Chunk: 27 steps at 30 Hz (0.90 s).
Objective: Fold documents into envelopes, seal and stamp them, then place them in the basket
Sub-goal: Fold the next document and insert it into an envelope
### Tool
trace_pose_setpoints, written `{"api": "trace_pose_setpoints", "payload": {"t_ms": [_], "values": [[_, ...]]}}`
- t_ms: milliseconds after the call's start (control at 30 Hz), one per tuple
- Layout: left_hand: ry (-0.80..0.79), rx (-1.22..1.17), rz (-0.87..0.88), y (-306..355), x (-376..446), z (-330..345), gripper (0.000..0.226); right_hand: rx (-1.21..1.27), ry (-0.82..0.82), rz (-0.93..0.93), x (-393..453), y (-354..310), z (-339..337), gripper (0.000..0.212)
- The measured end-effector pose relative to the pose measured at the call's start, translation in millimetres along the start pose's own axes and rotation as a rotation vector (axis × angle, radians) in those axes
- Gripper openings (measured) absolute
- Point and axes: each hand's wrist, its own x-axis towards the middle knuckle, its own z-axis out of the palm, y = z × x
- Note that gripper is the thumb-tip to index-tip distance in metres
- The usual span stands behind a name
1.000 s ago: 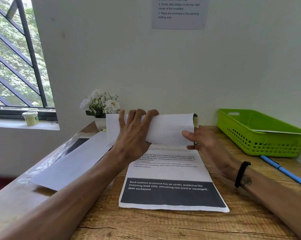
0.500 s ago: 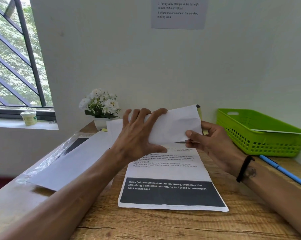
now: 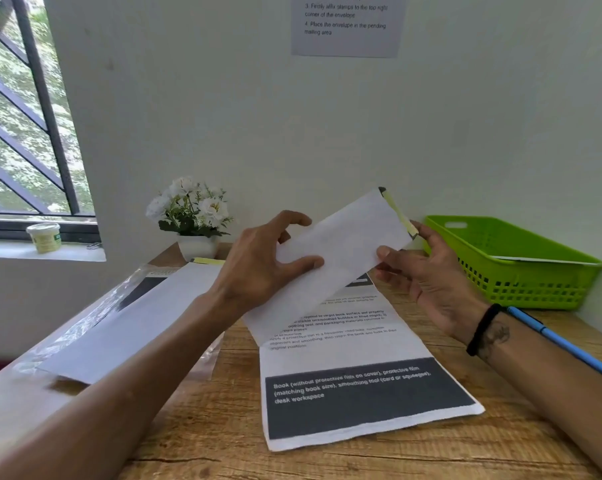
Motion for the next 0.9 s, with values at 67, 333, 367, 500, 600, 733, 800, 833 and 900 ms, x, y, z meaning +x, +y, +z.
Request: {"api": "trace_pose_setpoints", "payload": {"t_ms": [67,333,367,500,600,733,800,833,900], "values": [[0.019,-0.058,-0.038,0.2,2.2,-1.2,0.045,-0.034,-0.047,0.022,-2.1,2.5,3.2,0.072],[0.148,-0.371,-0.297,-3.6,9.5,-10.3,0.035,-0.946,-0.388,0.018,-21.8,9.2,16.2,0.063],[0.171,-0.417,-0.342,-4.8,9.9,-12.4,0.035,-1.096,-0.471,0.015,-25.1,10.1,18.2,0.065],[0.221,-0.593,-0.518,-5.3,9.5,-15.1,0.035,-1.383,-0.609,-0.014,-35.1,22.0,31.1,0.069],[0.174,-0.809,-0.722,-3.7,7.5,-12.9,0.033,-1.574,-0.596,-0.073,-31.4,42.6,45.6,0.076],[0.044,-0.988,-0.911,-1.8,4.0,-3.4,0.035,-1.5,-0.525,-0.116,-16.8,61.2,57.2,0.066],[-0.011,-1.028,-0.954,-2.7,3.0,-1.4,0.033,-1.279,-0.415,-0.139,-13.2,58.3,57.7,0.051],[-0.036,-1.046,-0.969,-2.1,2.2,-1.9,0.031,-1.144,-0.316,-0.131,-11.5,54.6,56.2,0.042],[-0.073,-1.087,-0.982,1.0,0.2,-2.8,0.028,-0.824,-0.125,-0.057,-8.1,42.9,50.9,0.036]]}}
